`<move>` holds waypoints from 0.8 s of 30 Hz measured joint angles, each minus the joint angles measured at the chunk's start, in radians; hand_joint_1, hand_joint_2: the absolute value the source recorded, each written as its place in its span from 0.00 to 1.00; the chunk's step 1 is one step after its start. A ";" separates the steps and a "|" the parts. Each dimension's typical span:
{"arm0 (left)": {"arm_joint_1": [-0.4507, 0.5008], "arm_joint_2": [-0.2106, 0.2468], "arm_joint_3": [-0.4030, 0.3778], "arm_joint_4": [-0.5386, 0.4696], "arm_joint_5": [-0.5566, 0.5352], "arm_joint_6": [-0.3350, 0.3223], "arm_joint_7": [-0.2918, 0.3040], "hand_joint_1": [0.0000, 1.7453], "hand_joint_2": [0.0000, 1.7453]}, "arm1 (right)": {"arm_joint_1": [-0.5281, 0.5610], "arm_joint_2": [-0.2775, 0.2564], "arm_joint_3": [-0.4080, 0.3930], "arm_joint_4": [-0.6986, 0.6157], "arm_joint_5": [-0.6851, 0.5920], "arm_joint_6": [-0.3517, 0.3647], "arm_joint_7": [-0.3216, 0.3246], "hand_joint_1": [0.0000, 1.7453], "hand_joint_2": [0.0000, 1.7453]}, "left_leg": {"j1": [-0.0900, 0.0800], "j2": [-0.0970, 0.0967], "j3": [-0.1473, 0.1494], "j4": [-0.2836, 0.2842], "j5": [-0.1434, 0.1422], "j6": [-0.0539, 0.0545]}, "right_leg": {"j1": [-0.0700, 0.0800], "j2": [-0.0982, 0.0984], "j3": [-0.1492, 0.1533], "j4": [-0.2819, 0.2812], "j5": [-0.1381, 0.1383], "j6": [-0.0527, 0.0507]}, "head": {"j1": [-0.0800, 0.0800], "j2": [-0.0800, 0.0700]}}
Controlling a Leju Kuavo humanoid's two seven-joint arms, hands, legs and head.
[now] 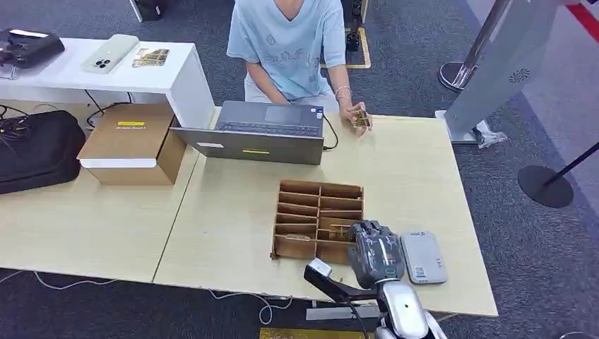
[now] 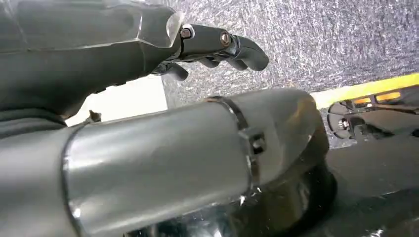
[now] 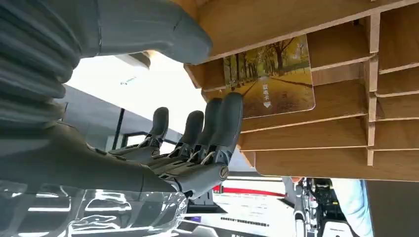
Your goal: Pass the card to the sensor for recognition and then transmit it.
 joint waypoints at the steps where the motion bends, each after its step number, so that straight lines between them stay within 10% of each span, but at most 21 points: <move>1: 0.000 -0.001 0.007 0.001 0.003 0.000 0.000 0.00 0.00 | 0.000 0.000 0.000 0.000 0.000 0.000 0.000 0.54 1.00 | 0.000 0.000 0.000 0.000 0.000 0.000 | 0.000 0.000 0.000 0.000 0.000 0.000 | 0.000 0.000; 20: 0.016 -0.011 0.161 0.002 0.159 0.037 -0.040 0.00 0.00 | 0.005 -0.005 -0.008 -0.013 0.000 -0.037 0.003 0.62 1.00 | 0.000 0.000 0.000 0.000 0.000 0.000 | 0.000 0.000 0.000 0.000 0.000 0.000 | 0.000 0.000; 24: 0.017 -0.011 0.182 0.002 0.164 0.040 -0.051 0.00 0.00 | 0.012 -0.005 -0.020 -0.035 -0.003 -0.049 0.004 0.50 1.00 | 0.000 0.000 0.000 0.000 0.000 0.000 | 0.000 0.000 0.000 0.000 0.000 0.000 | 0.000 0.000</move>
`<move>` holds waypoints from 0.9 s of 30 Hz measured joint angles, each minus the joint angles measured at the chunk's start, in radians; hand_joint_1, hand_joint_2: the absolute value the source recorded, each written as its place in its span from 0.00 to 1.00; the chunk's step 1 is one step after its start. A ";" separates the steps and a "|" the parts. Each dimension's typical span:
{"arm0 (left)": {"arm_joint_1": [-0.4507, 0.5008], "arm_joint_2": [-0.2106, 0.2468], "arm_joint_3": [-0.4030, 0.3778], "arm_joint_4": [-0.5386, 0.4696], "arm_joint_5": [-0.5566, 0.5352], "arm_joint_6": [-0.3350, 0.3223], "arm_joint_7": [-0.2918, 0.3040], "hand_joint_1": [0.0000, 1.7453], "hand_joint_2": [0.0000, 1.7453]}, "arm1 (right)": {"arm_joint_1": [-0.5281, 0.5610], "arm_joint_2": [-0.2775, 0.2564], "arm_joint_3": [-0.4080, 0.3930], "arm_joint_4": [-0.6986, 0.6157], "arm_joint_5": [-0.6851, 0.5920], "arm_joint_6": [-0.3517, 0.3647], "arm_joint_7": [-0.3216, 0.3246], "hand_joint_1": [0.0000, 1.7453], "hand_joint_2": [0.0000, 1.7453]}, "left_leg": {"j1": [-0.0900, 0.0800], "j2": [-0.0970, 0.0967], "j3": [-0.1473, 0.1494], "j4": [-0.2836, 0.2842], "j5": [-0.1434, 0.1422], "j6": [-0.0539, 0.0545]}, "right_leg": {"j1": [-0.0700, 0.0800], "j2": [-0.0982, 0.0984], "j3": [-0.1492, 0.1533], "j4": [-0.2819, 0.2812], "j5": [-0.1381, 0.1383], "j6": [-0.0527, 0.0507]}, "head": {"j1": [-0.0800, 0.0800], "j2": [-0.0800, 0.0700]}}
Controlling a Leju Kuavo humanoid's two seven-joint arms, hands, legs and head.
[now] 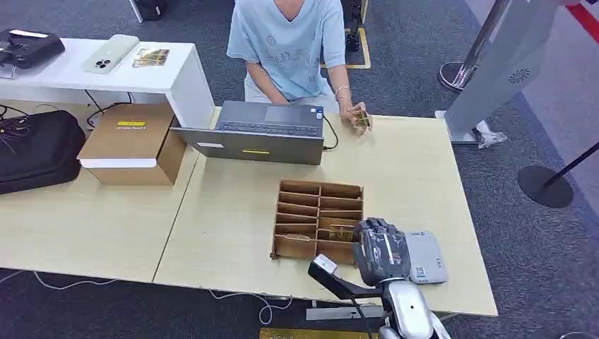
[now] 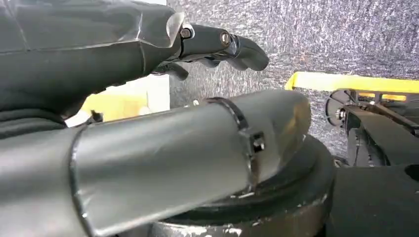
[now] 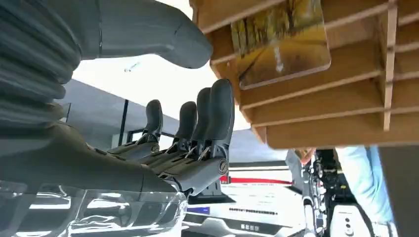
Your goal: Pass the card to the sensor for recognition and then transmit it.
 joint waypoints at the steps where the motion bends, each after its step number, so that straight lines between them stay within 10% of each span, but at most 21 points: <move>1: 0.000 0.000 0.002 0.000 0.000 0.000 -0.002 0.00 0.00 | 0.004 0.000 -0.004 -0.009 0.000 -0.005 0.000 0.50 1.00 | 0.000 0.000 0.000 0.000 0.000 0.000 | 0.000 0.000 0.000 0.000 0.000 0.000 | 0.000 0.000; 27: -0.001 -0.008 0.042 0.003 0.023 0.006 -0.009 0.00 0.00 | -0.068 -0.004 0.022 0.023 -0.021 0.005 -0.071 0.49 1.00 | 0.000 0.000 0.000 0.000 0.000 0.000 | 0.000 0.000 0.000 0.000 0.000 0.000 | 0.000 0.000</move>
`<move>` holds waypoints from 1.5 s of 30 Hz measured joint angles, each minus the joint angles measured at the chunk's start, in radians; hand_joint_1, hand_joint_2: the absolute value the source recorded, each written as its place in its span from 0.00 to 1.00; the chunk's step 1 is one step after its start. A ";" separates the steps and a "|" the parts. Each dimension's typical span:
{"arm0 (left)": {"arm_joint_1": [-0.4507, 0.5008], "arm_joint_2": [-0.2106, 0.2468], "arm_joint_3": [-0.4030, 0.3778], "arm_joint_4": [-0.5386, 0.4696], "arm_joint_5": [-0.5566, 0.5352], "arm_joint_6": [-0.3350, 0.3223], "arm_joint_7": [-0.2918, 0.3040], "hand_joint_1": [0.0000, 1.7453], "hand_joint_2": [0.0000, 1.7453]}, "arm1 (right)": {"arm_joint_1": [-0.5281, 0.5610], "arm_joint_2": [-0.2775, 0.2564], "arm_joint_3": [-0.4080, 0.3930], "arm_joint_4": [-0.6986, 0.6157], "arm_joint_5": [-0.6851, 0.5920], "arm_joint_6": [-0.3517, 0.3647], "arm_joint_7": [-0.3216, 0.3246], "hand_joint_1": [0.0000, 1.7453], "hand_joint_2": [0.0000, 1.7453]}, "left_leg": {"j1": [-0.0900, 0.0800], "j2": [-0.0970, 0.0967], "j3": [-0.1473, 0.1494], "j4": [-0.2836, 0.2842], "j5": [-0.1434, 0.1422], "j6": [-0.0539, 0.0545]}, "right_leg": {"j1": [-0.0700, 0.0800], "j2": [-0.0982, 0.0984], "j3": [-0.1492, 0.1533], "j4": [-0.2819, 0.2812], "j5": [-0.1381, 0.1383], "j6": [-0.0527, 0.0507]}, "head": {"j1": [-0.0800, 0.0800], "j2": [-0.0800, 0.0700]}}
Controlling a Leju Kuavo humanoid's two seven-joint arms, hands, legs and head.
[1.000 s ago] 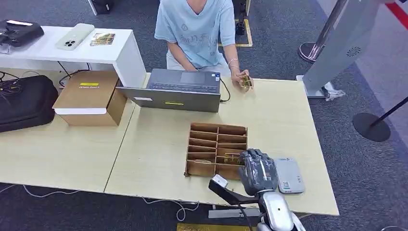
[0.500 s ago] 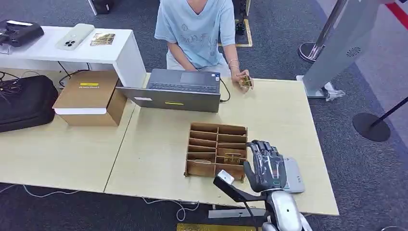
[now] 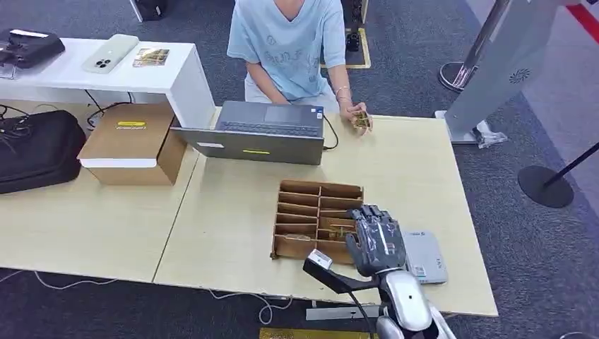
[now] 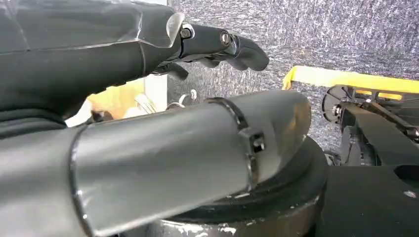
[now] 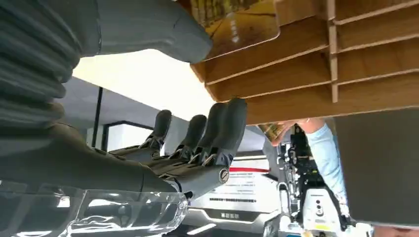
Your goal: Pass the card to the sensor for recognition and then transmit it.
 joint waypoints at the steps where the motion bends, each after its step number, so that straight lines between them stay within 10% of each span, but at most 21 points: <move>1: 0.000 0.000 0.000 0.002 -0.001 0.000 0.000 0.00 0.00 | -0.006 0.000 0.005 0.012 -0.004 0.002 -0.002 0.48 1.00 | 0.000 0.000 0.000 0.000 0.000 0.000 | 0.000 0.000 0.000 0.000 0.000 0.000 | 0.000 0.000; 16: 0.026 0.105 0.000 0.013 -0.022 -0.083 0.101 0.00 0.00 | -0.029 -0.019 0.014 0.041 -0.034 0.018 0.019 0.50 1.00 | 0.001 0.000 0.000 0.000 0.000 -0.001 | 0.001 0.000 -0.001 0.000 -0.001 -0.001 | 0.000 0.000; 45: 0.026 0.101 0.000 0.013 -0.017 -0.032 0.167 0.00 0.00 | -0.035 -0.027 0.024 0.025 -0.027 0.065 0.013 0.54 1.00 | 0.000 0.000 0.000 0.000 0.000 -0.001 | 0.000 0.000 0.000 0.000 -0.001 -0.001 | 0.000 0.000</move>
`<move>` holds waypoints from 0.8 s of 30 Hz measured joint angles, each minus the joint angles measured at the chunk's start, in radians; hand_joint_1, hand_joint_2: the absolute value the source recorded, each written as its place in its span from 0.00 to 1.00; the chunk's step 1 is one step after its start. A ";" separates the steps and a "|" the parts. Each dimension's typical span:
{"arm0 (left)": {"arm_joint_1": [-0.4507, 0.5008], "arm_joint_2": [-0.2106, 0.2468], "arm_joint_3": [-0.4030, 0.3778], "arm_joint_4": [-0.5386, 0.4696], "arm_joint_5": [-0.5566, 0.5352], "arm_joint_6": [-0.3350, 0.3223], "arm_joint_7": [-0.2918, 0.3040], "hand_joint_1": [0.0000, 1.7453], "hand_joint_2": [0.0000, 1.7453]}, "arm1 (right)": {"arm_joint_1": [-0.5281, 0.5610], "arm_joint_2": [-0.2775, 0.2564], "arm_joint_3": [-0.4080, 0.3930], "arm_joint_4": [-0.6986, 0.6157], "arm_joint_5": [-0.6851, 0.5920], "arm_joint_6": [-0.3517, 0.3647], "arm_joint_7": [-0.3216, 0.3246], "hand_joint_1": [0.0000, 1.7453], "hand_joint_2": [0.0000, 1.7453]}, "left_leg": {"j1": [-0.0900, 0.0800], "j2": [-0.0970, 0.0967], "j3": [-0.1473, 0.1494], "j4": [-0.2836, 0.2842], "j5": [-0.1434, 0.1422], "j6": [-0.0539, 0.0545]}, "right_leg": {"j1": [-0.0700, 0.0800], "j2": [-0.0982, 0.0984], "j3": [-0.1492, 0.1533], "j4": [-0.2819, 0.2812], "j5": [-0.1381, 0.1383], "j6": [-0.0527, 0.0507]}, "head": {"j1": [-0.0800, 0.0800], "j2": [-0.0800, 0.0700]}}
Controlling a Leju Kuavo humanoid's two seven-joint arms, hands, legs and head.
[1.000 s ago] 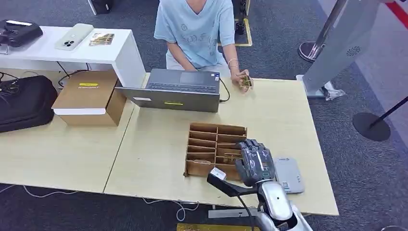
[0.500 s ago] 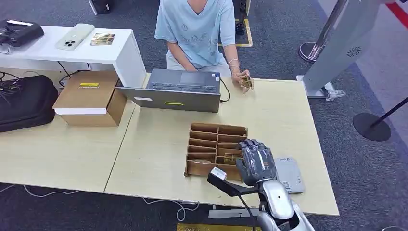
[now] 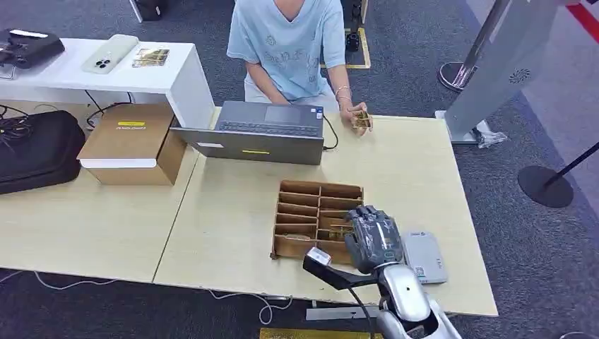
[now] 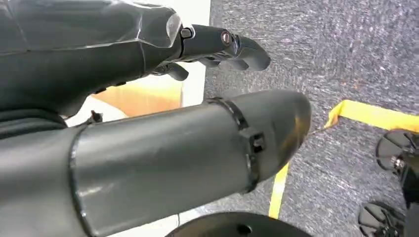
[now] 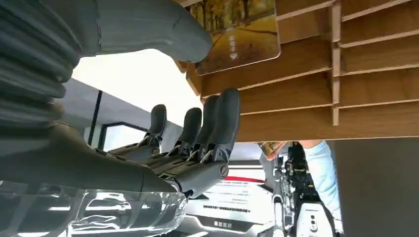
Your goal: Pass the card to the sensor for recognition and then transmit it.
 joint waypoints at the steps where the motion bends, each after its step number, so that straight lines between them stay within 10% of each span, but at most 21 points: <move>1: 0.000 0.000 0.000 0.000 0.000 -0.002 0.000 0.00 0.00 | -0.001 0.000 0.003 0.002 0.000 0.000 -0.001 0.55 1.00 | 0.000 0.000 0.000 0.000 0.000 0.000 | 0.000 0.000 0.000 0.000 0.000 0.000 | 0.000 0.000; 24: 0.000 0.001 0.000 0.000 -0.002 -0.021 -0.004 0.00 0.00 | 0.003 0.000 0.008 0.009 0.036 0.022 0.013 0.43 1.00 | 0.000 0.000 0.000 0.000 0.000 0.000 | 0.000 0.000 0.000 0.000 0.000 0.000 | 0.000 0.000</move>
